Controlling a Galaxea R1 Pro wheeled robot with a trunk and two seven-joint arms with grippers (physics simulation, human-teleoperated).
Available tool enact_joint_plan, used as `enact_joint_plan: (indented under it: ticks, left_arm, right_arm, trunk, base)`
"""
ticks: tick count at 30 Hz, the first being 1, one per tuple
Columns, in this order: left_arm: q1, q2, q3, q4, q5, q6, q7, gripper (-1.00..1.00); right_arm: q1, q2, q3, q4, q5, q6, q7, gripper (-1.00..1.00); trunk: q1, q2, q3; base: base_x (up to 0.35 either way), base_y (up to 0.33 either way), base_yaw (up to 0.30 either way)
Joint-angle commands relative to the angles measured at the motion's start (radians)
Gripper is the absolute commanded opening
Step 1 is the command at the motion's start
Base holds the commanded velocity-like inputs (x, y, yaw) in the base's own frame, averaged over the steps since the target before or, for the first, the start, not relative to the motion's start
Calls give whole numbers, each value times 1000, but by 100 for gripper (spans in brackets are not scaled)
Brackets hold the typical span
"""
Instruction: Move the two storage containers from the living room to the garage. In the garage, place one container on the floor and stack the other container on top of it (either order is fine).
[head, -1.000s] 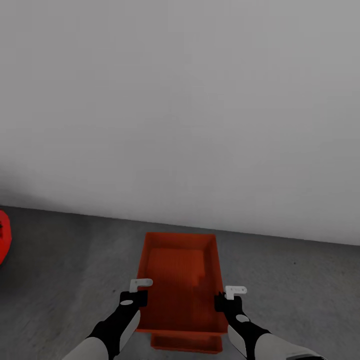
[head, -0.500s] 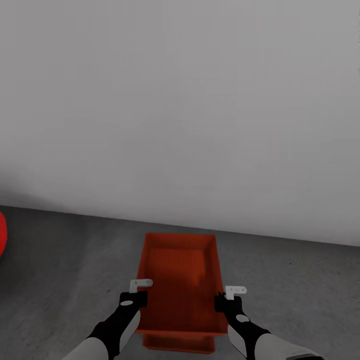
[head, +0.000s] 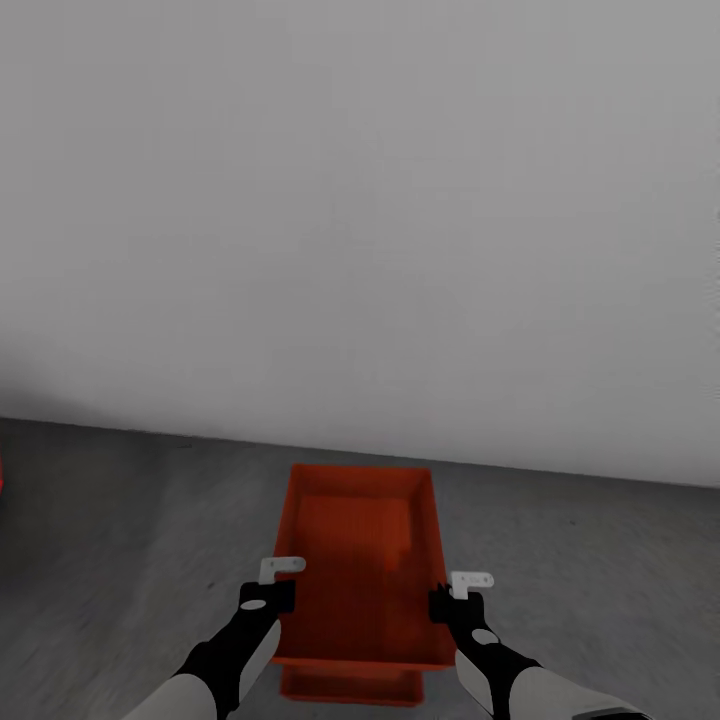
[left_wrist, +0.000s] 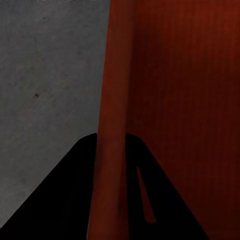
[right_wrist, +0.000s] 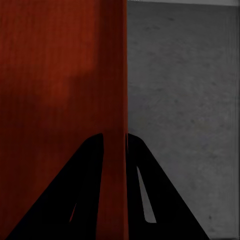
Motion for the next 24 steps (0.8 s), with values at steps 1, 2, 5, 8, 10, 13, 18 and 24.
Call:
enact_joint_plan:
  ticks: [1,2,5,8,10,13,18,24]
  left_arm:
    - [0,3,35,0,20,6,11,-100]
    - [0,3,35,-1,20,6,11,-100]
    - [-1,3,35,-1,20,6,11,-100]
    - [0,3,35,-1,20,6,11,-100]
    - [0,3,35,-1,20,6,11,-100]
    - [-1,3,35,-1,20,6,11,-100]
    - [0,2,35,-1,20,6,11,-100]
    - [0,1,35,0,20,6,11,-100]
  right_arm:
    - [-1,-12,-44,-2,-4,-44,4,-100]
    - [-1,-12,-44,-2,-4,-44,4,-100]
    - [-1,-12,-44,-2,-4,-44,4,-100]
    - [-1,-12,-44,-2,-4,-44,4,-100]
    - [-1,-12,-44,-2,-4,-44,4,-100]
    - [-1,-12,-44,-2,-4,-44,4,-100]
    - [-1,-13,-44,-2,-4,-43,4,-100]
    - [-1,-12,-44,-2,-4,-43,4,-100]
  trunk:
    - [0,-1,-1]
    - [0,-1,-1]
    - [0,-1,-1]
    - [0,-1,-1]
    - [0,-1,-1]
    - [0,-1,-1]
    - [0,-1,-1]
    - [0,-1,-1]
  base:
    - [0,0,-159]
    - [0,0,-102]
    - [0,0,-16]
    - [0,0,-1]
    - [0,0,0]
    - [0,0,0]
    - [0,0,0]
    - [0,0,0]
